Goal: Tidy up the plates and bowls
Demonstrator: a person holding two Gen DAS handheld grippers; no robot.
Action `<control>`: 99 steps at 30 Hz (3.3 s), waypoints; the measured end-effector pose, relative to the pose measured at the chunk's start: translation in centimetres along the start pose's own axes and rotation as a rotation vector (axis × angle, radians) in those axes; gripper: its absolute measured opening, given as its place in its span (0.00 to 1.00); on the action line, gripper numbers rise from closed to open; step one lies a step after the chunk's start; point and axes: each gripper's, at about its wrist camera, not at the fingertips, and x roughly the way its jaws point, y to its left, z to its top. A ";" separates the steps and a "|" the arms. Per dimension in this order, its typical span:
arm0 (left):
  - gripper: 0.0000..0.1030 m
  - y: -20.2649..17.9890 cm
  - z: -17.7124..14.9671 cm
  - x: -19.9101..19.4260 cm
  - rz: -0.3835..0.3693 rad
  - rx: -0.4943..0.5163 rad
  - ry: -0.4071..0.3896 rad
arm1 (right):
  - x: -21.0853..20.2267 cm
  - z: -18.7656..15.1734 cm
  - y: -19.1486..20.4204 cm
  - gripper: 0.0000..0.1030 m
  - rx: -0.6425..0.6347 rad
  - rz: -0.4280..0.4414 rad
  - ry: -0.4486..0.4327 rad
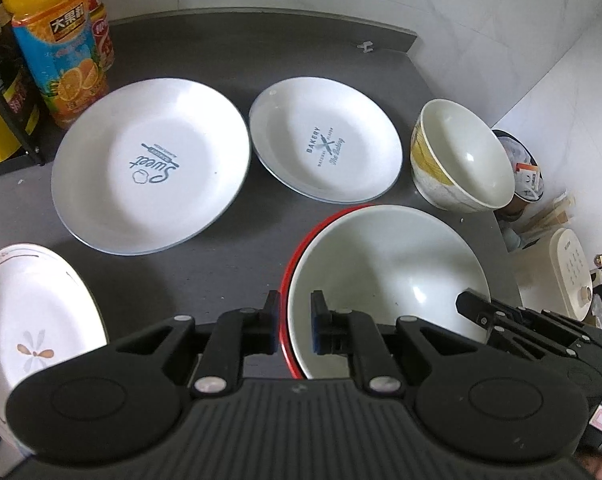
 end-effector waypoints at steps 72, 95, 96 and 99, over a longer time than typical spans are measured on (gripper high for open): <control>0.47 -12.7 11.8 11.2 -0.023 0.056 -0.040 | 5.0 7.4 -15.3 0.41 0.345 0.059 -0.088; 0.06 -12.0 12.0 10.6 -0.084 -0.031 -0.025 | 4.6 8.4 -13.5 0.15 0.309 0.059 -0.095; 0.06 -11.9 12.0 10.2 -0.087 -0.031 -0.031 | 4.1 8.4 -13.3 0.15 0.308 0.060 -0.103; 0.06 -11.2 11.6 8.3 -0.093 -0.038 -0.051 | 2.7 8.5 -12.2 0.15 0.296 0.067 -0.128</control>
